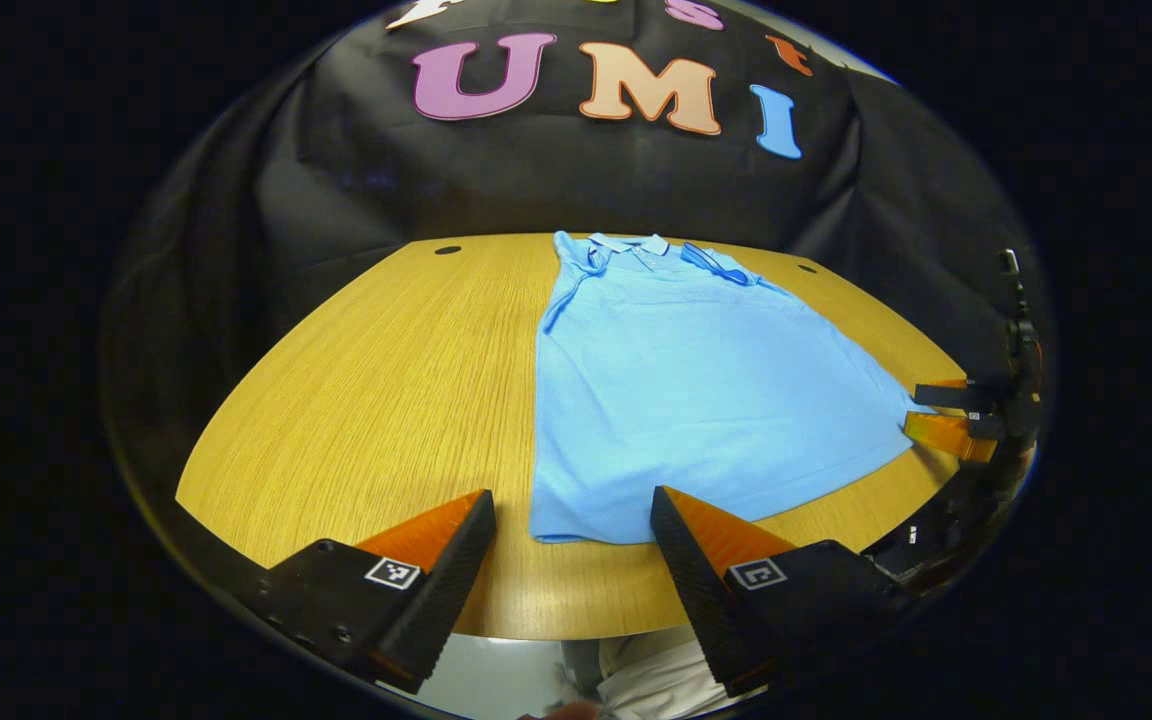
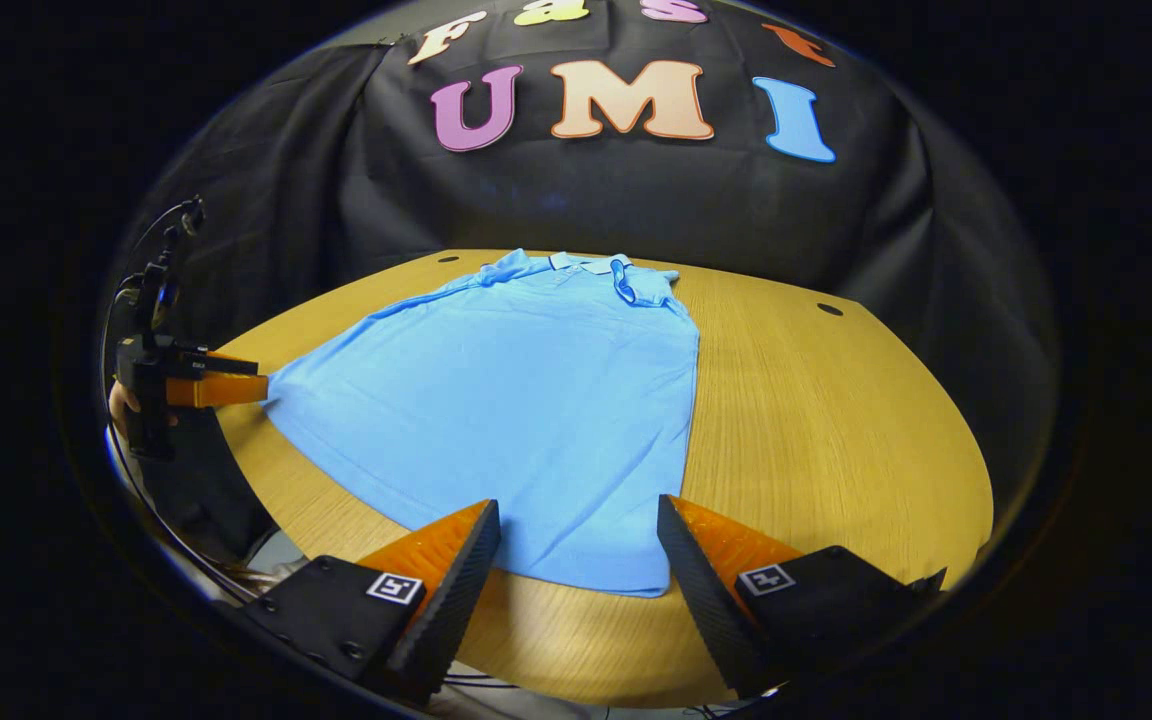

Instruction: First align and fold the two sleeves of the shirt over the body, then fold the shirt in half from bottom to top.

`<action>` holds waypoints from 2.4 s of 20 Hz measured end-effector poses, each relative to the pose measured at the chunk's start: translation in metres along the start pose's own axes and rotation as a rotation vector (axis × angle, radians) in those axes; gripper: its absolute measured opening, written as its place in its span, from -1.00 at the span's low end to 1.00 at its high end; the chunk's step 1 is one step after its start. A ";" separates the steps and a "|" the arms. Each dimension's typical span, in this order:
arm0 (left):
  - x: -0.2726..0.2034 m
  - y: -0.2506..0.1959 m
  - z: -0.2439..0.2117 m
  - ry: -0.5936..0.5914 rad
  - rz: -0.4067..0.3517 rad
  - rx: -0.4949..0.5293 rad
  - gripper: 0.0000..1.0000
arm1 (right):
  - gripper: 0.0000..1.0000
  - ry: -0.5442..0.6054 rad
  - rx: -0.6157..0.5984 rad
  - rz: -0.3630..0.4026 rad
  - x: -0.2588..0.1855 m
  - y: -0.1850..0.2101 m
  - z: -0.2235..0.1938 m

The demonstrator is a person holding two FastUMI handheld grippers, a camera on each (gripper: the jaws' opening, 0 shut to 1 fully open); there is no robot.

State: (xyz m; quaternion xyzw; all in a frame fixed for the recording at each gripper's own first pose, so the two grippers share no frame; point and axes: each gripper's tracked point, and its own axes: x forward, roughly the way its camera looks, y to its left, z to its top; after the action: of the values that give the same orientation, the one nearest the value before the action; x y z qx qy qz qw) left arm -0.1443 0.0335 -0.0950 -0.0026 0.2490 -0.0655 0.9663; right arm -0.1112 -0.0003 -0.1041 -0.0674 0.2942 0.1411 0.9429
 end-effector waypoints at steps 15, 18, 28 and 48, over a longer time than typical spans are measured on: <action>0.020 -0.023 0.005 0.007 -0.048 0.043 0.95 | 0.90 -0.006 0.040 0.010 -0.002 0.010 -0.008; 0.022 -0.024 0.005 0.011 -0.045 0.036 0.90 | 0.97 -0.010 0.042 0.015 -0.001 0.011 -0.008; 0.026 -0.052 0.009 -0.042 -0.120 0.121 -0.84 | -0.31 -0.029 -0.023 0.115 0.006 0.051 -0.003; 0.036 -0.074 0.087 -0.123 -0.267 0.043 -1.00 | -0.94 -0.059 -0.059 0.081 0.032 0.039 0.058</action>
State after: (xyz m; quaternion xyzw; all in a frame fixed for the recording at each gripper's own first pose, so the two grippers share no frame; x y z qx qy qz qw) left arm -0.0800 -0.0474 -0.0331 -0.0193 0.1851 -0.1985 0.9623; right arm -0.0672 0.0566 -0.0764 -0.0790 0.2646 0.1898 0.9422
